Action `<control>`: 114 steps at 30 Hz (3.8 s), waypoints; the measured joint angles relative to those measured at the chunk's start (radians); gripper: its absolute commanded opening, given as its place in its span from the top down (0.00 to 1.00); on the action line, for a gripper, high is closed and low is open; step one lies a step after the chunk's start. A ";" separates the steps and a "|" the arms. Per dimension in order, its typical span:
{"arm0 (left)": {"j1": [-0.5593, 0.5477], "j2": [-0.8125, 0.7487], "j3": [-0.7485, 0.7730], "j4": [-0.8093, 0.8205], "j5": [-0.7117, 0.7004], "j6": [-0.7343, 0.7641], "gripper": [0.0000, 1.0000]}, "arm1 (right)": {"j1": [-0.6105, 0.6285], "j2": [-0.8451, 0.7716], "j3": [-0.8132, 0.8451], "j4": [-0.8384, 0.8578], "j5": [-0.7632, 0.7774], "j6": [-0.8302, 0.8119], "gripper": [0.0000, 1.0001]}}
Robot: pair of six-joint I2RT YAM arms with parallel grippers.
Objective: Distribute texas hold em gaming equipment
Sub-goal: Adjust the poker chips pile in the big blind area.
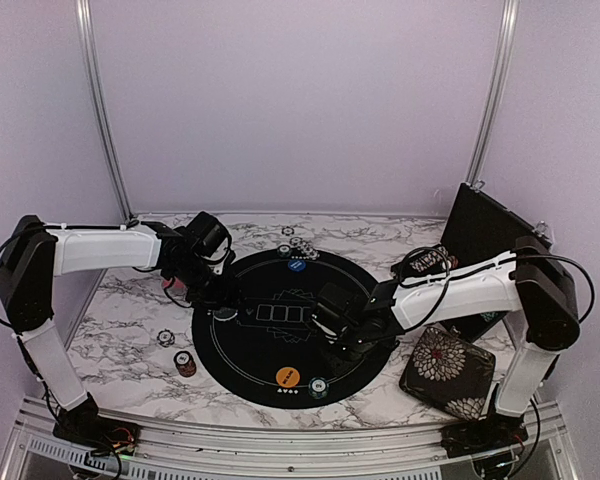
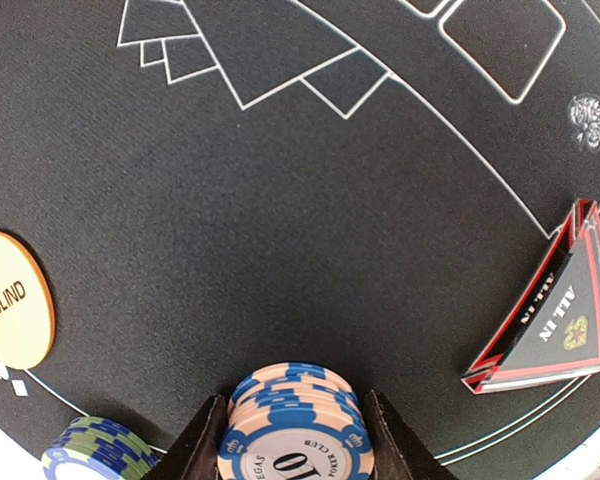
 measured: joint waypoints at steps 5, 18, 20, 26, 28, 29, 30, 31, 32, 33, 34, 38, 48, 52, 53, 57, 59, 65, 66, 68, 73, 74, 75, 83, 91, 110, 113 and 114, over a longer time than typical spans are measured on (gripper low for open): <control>0.000 0.000 0.000 0.000 0.000 0.000 0.32 | 0.000 0.001 0.000 0.000 0.001 0.003 0.52; 0.000 0.000 0.000 0.000 0.000 0.000 0.32 | 0.000 0.002 -0.013 0.027 0.001 -0.009 0.53; 0.000 0.000 0.000 0.000 0.000 0.000 0.32 | 0.000 0.000 -0.018 0.037 0.001 -0.021 0.53; 0.000 0.000 0.000 0.001 0.000 0.000 0.32 | 0.000 -0.013 -0.043 0.071 0.000 -0.053 0.53; 0.000 0.000 0.000 0.001 0.000 0.000 0.32 | 0.000 -0.018 -0.053 0.084 0.000 -0.063 0.53; 0.000 0.000 0.000 0.001 0.001 0.000 0.32 | 0.000 -0.020 -0.056 0.090 0.000 -0.068 0.53; 0.000 0.000 0.000 0.001 0.001 0.000 0.32 | 0.000 -0.021 -0.060 0.095 -0.001 -0.073 0.52; 0.000 0.000 0.000 0.001 0.001 0.000 0.32 | 0.000 -0.023 -0.061 0.098 -0.001 -0.079 0.52; 0.000 0.000 0.000 0.001 0.001 0.000 0.32 | 0.000 -0.023 -0.064 0.103 -0.002 -0.083 0.52; 0.000 0.000 0.000 0.000 0.001 0.000 0.32 | 0.000 -0.025 -0.067 0.107 -0.002 -0.086 0.52; 0.000 0.000 0.000 0.000 0.001 0.000 0.32 | 0.000 -0.026 -0.070 0.112 -0.002 -0.091 0.52; 0.000 0.000 0.000 0.000 0.002 0.001 0.32 | 0.000 -0.031 -0.080 0.130 -0.005 -0.108 0.55; 0.000 0.000 0.000 0.000 0.003 0.000 0.32 | 0.000 -0.036 -0.093 0.154 -0.016 -0.148 0.72; 0.000 0.000 0.000 0.001 0.003 0.000 0.32 | -0.001 -0.039 -0.099 0.161 -0.019 -0.159 0.74; 0.000 0.000 0.000 0.001 0.003 0.000 0.32 | -0.001 -0.040 -0.100 0.164 -0.020 -0.161 0.74; 0.000 0.000 0.000 0.001 0.003 0.000 0.32 | -0.003 -0.047 -0.114 0.181 -0.026 -0.168 0.74; 0.000 0.000 0.000 0.000 0.003 0.000 0.32 | -0.003 -0.050 -0.119 0.187 -0.028 -0.172 0.74; 0.000 0.000 0.000 0.001 0.003 0.000 0.32 | -0.005 -0.059 -0.134 0.206 -0.033 -0.190 0.74; 0.000 0.000 0.000 0.000 0.003 0.000 0.32 | -0.005 -0.060 -0.136 0.209 -0.033 -0.193 0.74; 0.000 0.000 0.000 0.000 0.003 0.000 0.32 | -0.005 -0.061 -0.138 0.212 -0.034 -0.197 0.74; 0.000 0.002 0.000 0.001 0.003 0.000 0.32 | -0.005 -0.068 -0.149 0.224 -0.035 -0.209 0.75; 0.000 0.003 0.000 0.001 0.003 0.000 0.32 | -0.005 -0.069 -0.151 0.226 -0.036 -0.211 0.75; 0.000 0.005 0.000 0.000 0.003 0.000 0.32 | -0.005 -0.069 -0.153 0.228 -0.036 -0.212 0.74; 0.000 0.006 0.000 0.001 0.004 0.000 0.32 | -0.005 -0.087 -0.180 0.246 -0.039 -0.216 0.75; 0.000 0.006 0.000 0.000 0.004 0.000 0.32 | -0.001 -0.101 -0.193 0.244 -0.059 -0.223 0.75; 0.000 0.006 0.000 0.000 0.010 0.001 0.32 | 0.021 -0.130 -0.219 0.225 -0.073 -0.217 0.75; 0.000 0.006 0.000 0.000 0.010 0.001 0.32 | 0.024 -0.131 -0.219 0.222 -0.072 -0.212 0.75; 0.000 0.006 0.000 0.000 0.010 0.001 0.32 | 0.024 -0.132 -0.219 0.221 -0.072 -0.211 0.75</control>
